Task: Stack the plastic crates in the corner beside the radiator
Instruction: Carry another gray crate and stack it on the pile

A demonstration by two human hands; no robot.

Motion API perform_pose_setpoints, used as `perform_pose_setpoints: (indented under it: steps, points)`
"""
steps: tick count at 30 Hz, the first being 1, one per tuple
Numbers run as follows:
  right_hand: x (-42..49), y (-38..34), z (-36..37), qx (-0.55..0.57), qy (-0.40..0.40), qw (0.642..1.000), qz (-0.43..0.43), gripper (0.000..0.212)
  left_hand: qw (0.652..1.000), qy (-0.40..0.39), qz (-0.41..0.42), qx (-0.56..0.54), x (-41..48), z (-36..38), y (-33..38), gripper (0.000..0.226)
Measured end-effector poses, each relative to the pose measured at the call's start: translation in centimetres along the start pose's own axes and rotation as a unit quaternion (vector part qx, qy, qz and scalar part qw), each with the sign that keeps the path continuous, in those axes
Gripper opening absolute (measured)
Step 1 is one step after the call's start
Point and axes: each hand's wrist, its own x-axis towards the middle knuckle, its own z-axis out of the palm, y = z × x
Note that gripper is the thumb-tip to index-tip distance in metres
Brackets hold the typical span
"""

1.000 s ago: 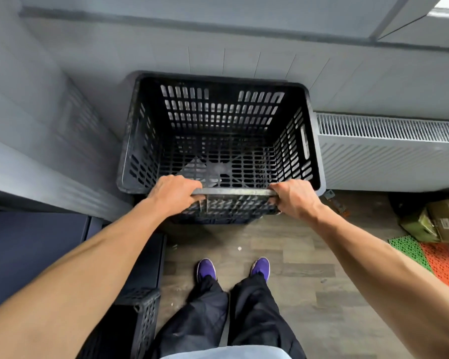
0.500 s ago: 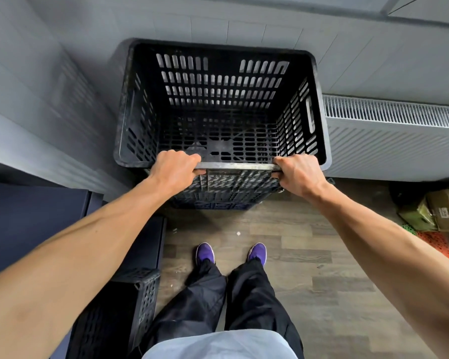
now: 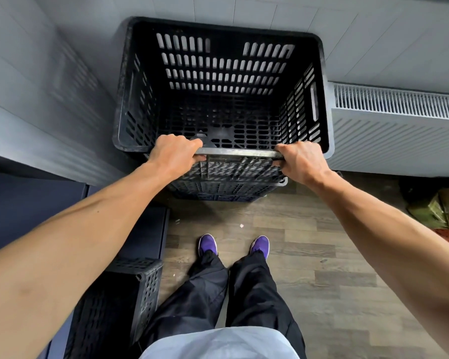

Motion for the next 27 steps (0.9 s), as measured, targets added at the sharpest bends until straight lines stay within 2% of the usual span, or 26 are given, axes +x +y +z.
perform_pose_setpoints:
  steps: [16,19,23,25,27]
  points:
    - [-0.6,0.8,0.4,-0.010,-0.024,1.000,-0.018,0.026,0.994,0.029,-0.037,-0.099,-1.1,0.3,1.3,0.026]
    - [-0.6,0.7,0.4,-0.007,-0.023,1.000,-0.010,0.025,0.989,0.025,-0.093,-0.108,-1.3,0.4,1.9,0.025]
    - [-0.4,0.3,0.1,0.007,-0.032,0.999,0.017,0.022,0.972,0.014,-0.217,-0.089,-1.1,0.4,5.0,0.015]
    - [-0.1,-0.2,-0.1,0.010,-0.049,0.998,0.041,0.017,0.970,-0.002,-0.229,-0.081,-0.7,0.2,5.9,0.024]
    - [0.4,-1.1,-0.4,0.007,-0.062,0.997,0.050,0.019,0.973,-0.003,-0.218,-0.077,-0.7,0.3,5.7,0.023]
